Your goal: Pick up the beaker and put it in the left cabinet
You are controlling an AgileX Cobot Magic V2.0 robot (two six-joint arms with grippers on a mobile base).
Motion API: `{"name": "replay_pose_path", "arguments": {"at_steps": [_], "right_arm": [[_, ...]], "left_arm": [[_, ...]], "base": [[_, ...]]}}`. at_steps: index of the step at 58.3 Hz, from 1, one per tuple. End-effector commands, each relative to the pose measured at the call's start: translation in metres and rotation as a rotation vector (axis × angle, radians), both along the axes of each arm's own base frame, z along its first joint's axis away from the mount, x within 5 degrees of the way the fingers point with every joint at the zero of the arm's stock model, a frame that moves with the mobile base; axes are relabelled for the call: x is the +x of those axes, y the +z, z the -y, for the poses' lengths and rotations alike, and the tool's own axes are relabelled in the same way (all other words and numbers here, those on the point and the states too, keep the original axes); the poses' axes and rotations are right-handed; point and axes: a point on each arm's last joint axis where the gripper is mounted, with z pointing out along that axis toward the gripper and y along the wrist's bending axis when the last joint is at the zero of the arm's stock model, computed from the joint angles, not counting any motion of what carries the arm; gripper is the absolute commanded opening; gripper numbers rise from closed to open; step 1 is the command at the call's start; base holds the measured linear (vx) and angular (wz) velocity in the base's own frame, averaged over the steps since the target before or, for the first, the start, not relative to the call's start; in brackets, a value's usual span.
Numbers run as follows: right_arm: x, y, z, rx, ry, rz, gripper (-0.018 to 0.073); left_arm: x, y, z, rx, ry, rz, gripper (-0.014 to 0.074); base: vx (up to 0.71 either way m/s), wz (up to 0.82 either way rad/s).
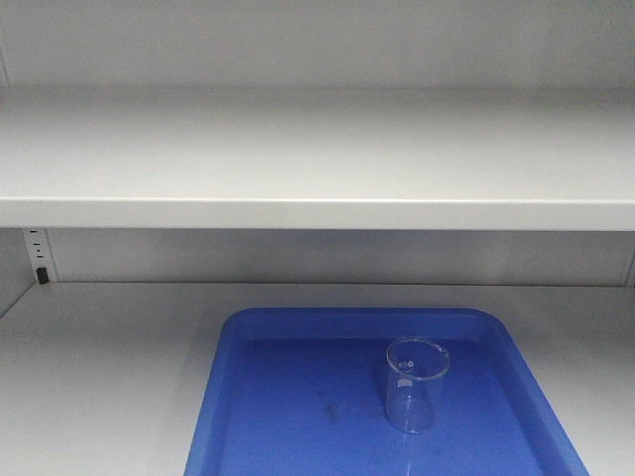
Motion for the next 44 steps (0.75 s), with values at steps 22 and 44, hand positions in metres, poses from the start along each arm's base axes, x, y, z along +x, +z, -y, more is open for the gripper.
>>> {"name": "replay_pose_path", "arguments": {"at_steps": [22,44], "right_arm": [[-0.0010,-0.0019,0.0004,-0.012,-0.007,0.006,-0.0008],[-0.0010,-0.0019,0.0004,-0.012,-0.007,0.006,-0.0008]], "left_arm": [[-0.0015,0.0031,-0.0004,-0.034,-0.002,0.081,0.0001],[-0.0015,0.0031,-0.0004,-0.034,-0.002,0.081,0.0001]], "base": [[0.00,0.00],[0.00,0.00]]}}
